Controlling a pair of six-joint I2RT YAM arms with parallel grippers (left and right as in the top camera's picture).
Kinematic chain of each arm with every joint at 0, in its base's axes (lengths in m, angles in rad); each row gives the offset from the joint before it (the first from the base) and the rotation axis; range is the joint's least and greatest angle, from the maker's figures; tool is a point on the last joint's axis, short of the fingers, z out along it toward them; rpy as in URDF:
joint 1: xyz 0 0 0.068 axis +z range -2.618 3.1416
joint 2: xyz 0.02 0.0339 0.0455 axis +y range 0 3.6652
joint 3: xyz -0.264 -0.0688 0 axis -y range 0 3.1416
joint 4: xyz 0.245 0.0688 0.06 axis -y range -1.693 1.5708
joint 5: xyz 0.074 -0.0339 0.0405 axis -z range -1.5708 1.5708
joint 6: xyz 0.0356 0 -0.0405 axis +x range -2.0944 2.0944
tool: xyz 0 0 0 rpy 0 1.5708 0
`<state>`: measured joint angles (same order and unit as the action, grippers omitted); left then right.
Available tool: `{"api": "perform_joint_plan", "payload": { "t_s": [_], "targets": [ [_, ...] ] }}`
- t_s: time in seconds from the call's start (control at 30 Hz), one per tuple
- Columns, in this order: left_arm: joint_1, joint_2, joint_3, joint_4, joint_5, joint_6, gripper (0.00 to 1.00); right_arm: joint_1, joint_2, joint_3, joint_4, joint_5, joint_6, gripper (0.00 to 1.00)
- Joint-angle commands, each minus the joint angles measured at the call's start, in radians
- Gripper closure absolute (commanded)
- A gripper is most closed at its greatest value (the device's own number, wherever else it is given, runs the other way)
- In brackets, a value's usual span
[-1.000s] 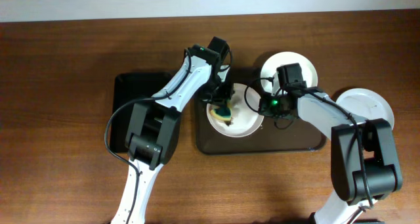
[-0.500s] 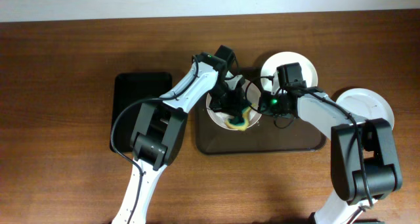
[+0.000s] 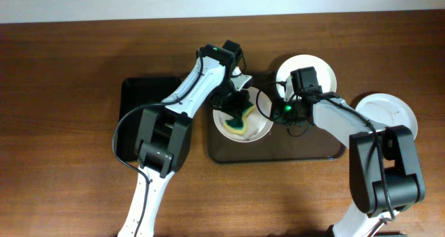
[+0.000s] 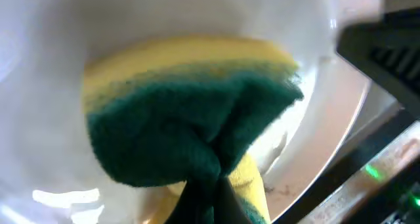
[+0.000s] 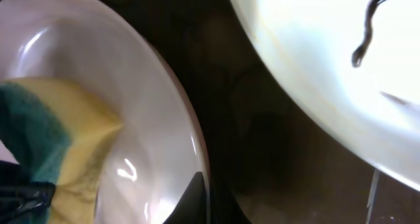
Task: Clean dirty plates on tray and stack at the side
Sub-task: 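Scrub the second plate with the sponge in the left gripper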
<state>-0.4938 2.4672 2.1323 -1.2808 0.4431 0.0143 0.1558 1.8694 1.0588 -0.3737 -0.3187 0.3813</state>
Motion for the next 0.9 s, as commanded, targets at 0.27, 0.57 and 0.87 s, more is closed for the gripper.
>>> {"api": "perform_joint_plan", "payload": {
  "t_s": [0.27, 0.57, 0.87],
  "targets": [
    [-0.007, 0.025, 0.018, 0.162, -0.586, -0.358, 1.0, -0.006, 0.006, 0.006, -0.003, 0.016, -0.008, 0.96],
    [0.006, 0.025, 0.018, 0.214, -0.131, -0.153, 1.0, -0.006, 0.005, 0.006, -0.003, 0.015, -0.007, 0.96],
    [-0.065, 0.042, 0.008, 0.153, -0.441, -0.35, 1.0, -0.006, 0.006, 0.006, -0.003, 0.016, -0.007, 0.96]
  ]
}}
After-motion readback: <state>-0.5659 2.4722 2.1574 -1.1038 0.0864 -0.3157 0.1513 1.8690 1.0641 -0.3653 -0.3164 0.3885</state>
